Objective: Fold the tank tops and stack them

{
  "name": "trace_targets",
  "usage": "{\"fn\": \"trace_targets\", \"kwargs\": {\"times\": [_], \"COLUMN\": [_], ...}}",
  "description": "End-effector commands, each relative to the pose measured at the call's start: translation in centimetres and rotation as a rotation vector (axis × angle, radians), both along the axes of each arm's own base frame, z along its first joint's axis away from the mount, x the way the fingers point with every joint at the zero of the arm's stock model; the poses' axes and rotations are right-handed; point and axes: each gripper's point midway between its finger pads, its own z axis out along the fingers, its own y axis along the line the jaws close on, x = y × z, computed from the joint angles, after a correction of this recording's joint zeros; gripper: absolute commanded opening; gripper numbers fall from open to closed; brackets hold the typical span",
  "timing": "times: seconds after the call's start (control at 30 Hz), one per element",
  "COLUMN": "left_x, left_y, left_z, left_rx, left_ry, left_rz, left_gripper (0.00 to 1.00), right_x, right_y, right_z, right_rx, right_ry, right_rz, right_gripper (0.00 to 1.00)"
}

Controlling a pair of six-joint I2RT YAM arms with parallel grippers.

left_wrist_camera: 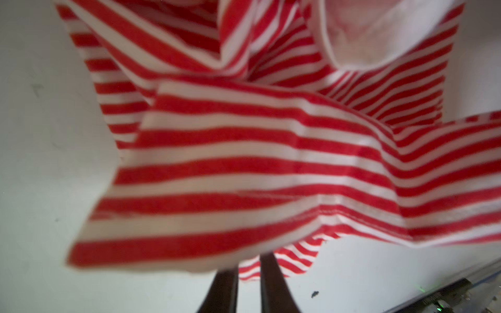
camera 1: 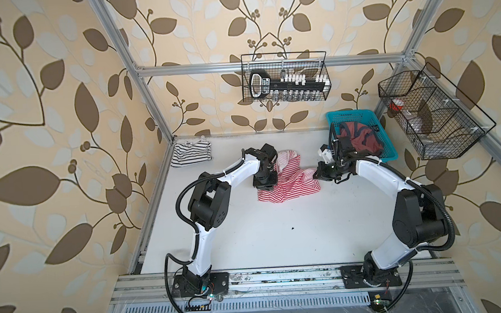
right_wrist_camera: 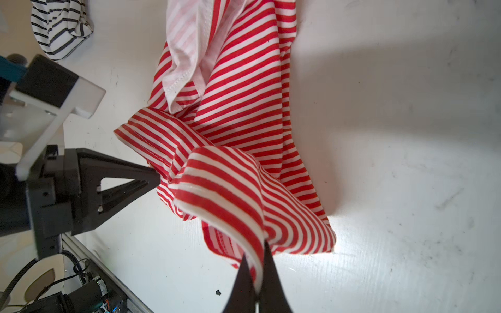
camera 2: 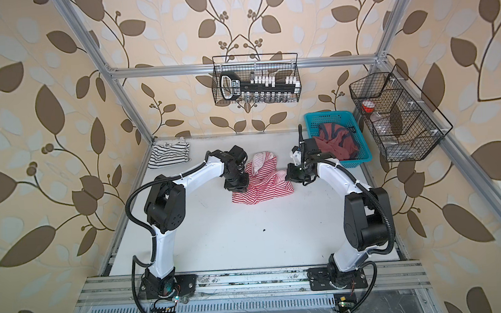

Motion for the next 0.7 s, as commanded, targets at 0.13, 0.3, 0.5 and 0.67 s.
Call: {"fn": "trace_targets", "kwargs": {"times": [0.13,0.3,0.5,0.67], "left_x": [4.8,5.7,6.0,6.1], "left_y": [0.7,-0.1,-0.8,-1.2], "left_z": [0.5,0.0,-0.3,0.4], "left_rx": [0.003,-0.030,-0.058,-0.079], "left_ry": [-0.093,-0.092,-0.089,-0.095], "left_rz": [0.069,0.064,0.059,0.057], "left_gripper": [0.40,0.44,0.39,0.24], "right_x": [0.8,1.0,1.1,1.0], "right_y": [0.0,-0.1,0.0,0.0], "right_z": [0.0,-0.5,-0.9,-1.1], "right_rx": [0.016,0.017,0.020,0.021], "right_ry": [-0.003,0.006,0.015,0.023], "right_rz": [0.005,0.000,-0.004,-0.005], "right_gripper": [0.00,0.00,0.00,0.00]}}
